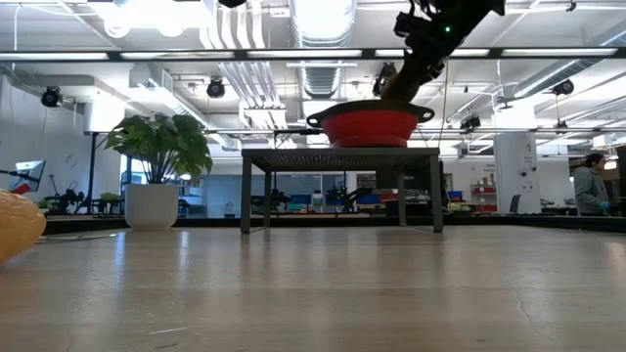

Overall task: Pick & Place Fruit
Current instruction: Put the kiwi into the strainer bowl on the shelf, then put the mango into the strainer bowl on the shelf

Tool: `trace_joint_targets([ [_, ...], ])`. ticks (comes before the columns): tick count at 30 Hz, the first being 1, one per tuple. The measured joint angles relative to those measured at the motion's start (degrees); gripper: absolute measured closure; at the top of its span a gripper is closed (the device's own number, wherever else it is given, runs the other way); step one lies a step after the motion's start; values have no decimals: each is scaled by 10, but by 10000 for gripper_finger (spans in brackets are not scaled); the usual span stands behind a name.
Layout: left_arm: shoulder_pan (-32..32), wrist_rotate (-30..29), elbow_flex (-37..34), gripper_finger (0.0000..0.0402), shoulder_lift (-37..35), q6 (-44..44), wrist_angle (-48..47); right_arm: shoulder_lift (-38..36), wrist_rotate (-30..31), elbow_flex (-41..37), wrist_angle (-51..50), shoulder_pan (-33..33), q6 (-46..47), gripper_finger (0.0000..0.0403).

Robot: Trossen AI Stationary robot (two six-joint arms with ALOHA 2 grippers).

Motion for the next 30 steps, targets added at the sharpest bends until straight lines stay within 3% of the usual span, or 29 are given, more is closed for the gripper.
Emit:
trace_joint_targets([
  [19, 0, 2, 0, 39, 0, -15, 0, 15, 22, 25, -24, 0, -63, 43],
  [30, -2, 0, -1, 39, 0, -7, -12, 3, 21, 99, -126, 1, -26, 55],
])
